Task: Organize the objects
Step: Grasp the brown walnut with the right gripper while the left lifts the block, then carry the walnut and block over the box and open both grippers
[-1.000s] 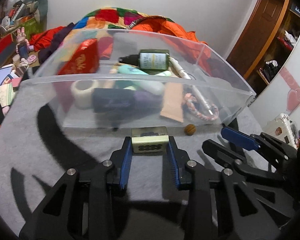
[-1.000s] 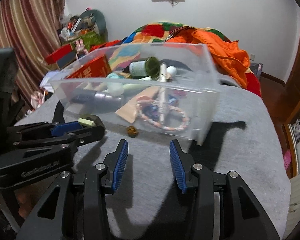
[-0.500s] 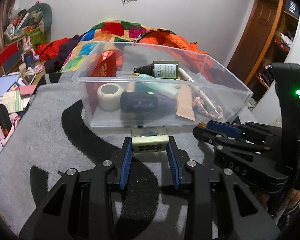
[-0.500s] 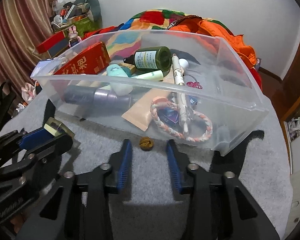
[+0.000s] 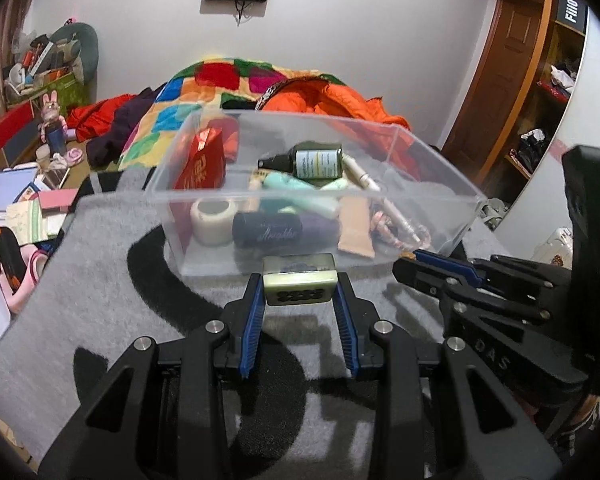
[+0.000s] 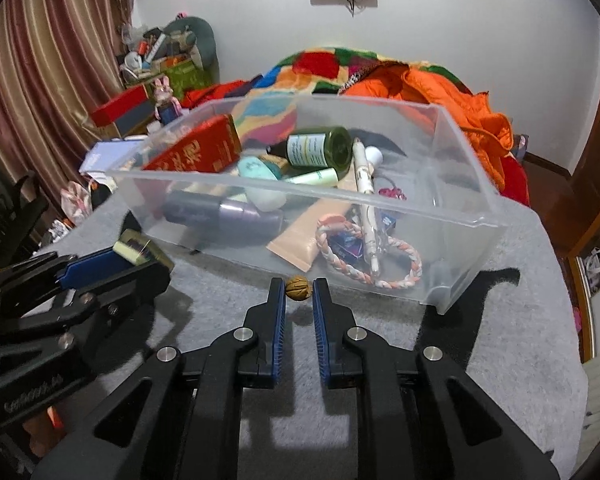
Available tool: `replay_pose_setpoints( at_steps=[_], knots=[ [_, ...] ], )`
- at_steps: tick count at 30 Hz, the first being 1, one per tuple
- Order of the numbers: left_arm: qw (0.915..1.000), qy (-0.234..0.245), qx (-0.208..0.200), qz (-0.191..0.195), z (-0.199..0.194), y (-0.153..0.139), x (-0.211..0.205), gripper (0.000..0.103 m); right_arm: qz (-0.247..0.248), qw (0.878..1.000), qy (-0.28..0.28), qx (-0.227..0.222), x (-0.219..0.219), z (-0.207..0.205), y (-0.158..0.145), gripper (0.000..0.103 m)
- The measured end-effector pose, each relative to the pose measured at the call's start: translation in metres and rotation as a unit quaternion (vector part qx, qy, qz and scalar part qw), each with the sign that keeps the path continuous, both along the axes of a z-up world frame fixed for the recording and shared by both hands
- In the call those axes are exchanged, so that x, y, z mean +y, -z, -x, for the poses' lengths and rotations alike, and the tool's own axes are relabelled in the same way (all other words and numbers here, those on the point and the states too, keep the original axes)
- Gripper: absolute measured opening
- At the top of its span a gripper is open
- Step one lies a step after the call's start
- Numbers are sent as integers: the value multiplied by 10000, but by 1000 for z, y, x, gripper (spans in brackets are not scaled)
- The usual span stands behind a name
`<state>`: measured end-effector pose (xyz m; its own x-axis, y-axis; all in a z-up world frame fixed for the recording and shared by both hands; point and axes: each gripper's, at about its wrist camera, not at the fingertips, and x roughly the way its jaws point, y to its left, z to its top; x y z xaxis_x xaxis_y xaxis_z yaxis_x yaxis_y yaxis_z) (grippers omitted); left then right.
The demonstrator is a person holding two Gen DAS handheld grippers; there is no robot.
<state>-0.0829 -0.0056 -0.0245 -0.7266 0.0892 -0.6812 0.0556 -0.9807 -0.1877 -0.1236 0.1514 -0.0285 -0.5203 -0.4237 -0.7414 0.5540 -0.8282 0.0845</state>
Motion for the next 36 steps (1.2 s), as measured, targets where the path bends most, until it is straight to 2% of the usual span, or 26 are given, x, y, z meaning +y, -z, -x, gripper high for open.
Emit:
replay_pose_setpoints(
  at_steps=[10, 14, 17, 22, 26, 36],
  knots=[
    [9992, 172, 341, 80, 11, -32, 8, 34, 727, 9965, 58, 409, 23, -10, -47, 12],
    [9985, 210, 485, 126, 20, -44, 11, 34, 825, 9952, 218, 487, 30, -1, -56, 12],
    [9979, 233, 550, 238, 29, -47, 12, 34, 801, 9950, 321, 509, 30, 9, -57, 12],
    [9977, 317, 432, 406, 52, -41, 12, 34, 708, 9957, 415, 434, 21, 27, -51, 12],
    [9983, 387, 252, 360, 67, -30, 10, 34, 615, 9968, 407, 293, 13, 39, -39, 12],
    [9984, 460, 186, 284, 70, -23, 10, 37, 434, 9975, 282, 473, 6, 34, -38, 16]
  ],
)
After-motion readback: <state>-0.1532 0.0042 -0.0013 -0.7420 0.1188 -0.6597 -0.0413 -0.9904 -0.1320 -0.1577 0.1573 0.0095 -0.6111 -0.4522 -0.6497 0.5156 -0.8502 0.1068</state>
